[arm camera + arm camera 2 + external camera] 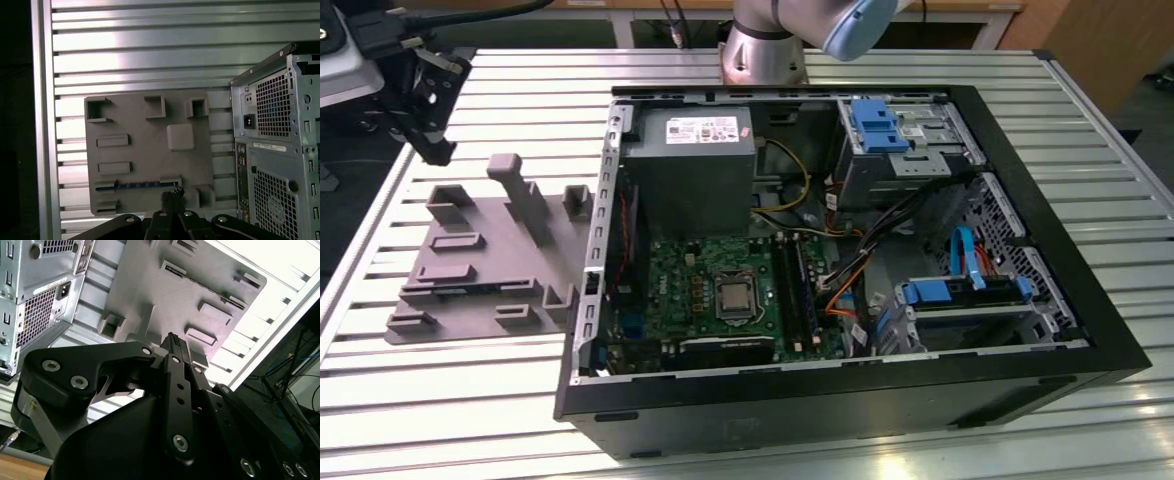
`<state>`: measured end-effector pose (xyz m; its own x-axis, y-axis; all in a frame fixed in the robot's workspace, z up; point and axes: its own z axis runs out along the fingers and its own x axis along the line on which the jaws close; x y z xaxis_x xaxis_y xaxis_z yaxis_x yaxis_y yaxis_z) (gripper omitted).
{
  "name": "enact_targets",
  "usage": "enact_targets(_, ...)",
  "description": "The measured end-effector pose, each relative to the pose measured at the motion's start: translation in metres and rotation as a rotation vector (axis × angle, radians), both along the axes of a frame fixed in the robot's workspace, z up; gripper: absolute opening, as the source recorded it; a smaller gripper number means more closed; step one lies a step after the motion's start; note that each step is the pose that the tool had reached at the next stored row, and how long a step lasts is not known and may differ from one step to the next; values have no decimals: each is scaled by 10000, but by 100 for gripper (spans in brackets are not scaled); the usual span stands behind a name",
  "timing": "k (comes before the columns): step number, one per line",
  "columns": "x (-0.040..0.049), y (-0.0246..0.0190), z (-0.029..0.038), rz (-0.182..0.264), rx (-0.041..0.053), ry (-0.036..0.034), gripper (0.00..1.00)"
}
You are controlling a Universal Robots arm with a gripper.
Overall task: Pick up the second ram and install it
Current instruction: 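Reach for the second ram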
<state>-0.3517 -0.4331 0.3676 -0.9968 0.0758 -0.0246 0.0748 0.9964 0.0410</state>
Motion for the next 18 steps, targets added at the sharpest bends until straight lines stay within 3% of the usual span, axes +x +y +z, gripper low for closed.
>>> enact_targets(18, -126, -4, -55, 0, 1, -1, 11)
